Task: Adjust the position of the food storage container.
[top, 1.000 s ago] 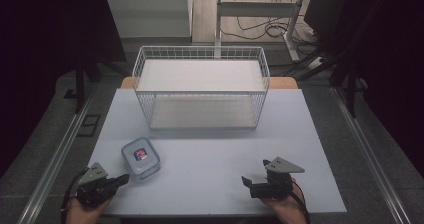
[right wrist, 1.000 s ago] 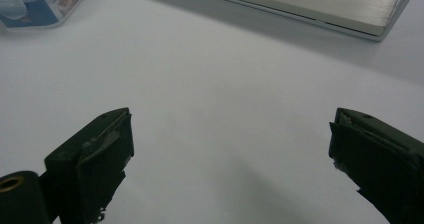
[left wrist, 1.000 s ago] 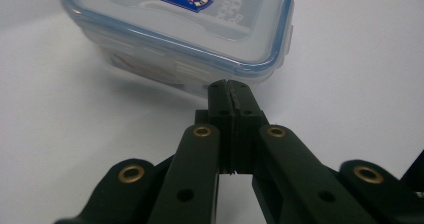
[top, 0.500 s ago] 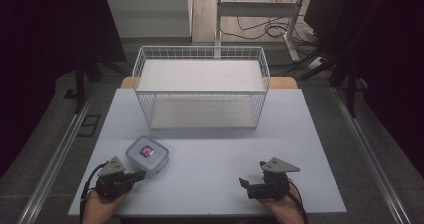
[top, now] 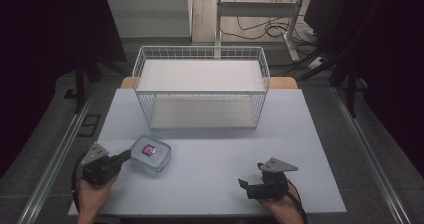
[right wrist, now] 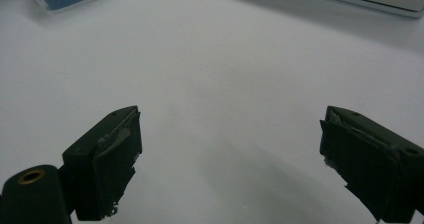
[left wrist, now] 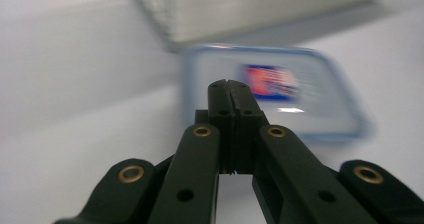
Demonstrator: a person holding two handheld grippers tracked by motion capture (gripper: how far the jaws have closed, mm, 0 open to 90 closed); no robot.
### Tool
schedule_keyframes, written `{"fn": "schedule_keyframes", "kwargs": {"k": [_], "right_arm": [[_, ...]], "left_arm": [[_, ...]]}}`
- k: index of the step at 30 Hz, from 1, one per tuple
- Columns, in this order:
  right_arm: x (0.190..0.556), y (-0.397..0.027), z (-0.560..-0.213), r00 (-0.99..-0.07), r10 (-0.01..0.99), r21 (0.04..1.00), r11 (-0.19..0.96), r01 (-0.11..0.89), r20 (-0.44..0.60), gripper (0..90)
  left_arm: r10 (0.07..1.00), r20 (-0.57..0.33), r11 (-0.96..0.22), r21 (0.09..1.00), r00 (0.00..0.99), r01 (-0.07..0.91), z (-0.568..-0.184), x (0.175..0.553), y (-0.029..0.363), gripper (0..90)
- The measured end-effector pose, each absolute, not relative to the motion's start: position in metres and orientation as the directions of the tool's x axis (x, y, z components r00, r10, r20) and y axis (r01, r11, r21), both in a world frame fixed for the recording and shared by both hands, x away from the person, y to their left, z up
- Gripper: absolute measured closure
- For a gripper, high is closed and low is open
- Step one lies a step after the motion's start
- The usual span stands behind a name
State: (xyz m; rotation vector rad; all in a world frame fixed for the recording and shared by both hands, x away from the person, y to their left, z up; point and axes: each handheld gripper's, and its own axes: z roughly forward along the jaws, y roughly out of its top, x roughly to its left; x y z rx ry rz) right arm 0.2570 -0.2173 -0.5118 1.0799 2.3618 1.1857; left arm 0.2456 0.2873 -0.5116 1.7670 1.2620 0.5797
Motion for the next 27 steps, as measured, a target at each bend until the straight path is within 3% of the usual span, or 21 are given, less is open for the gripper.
{"fn": "schedule_keyframes", "kwargs": {"k": [3, 9, 27], "right_arm": [[0.257, -0.216, -0.512, -0.683, 0.726, 0.778, 0.389, 0.494, 0.071, 10.4], [0.257, -0.216, -0.513, -0.683, 0.727, 0.769, 0.395, 0.502, 0.072, 11.8], [0.259, -0.22, -0.511, -0.668, 0.743, 0.753, 0.411, 0.515, 0.052, 13.1]], "left_arm": [[0.935, -0.092, -0.111, 0.841, 0.343, 0.529, -0.515, 0.263, 0.295, 89.8], [0.929, -0.084, -0.158, 0.79, 0.36, 0.592, -0.527, 0.284, 0.288, 89.8], [0.89, -0.095, -0.214, 0.776, 0.446, 0.593, -0.525, 0.273, 0.251, 89.9]]}}
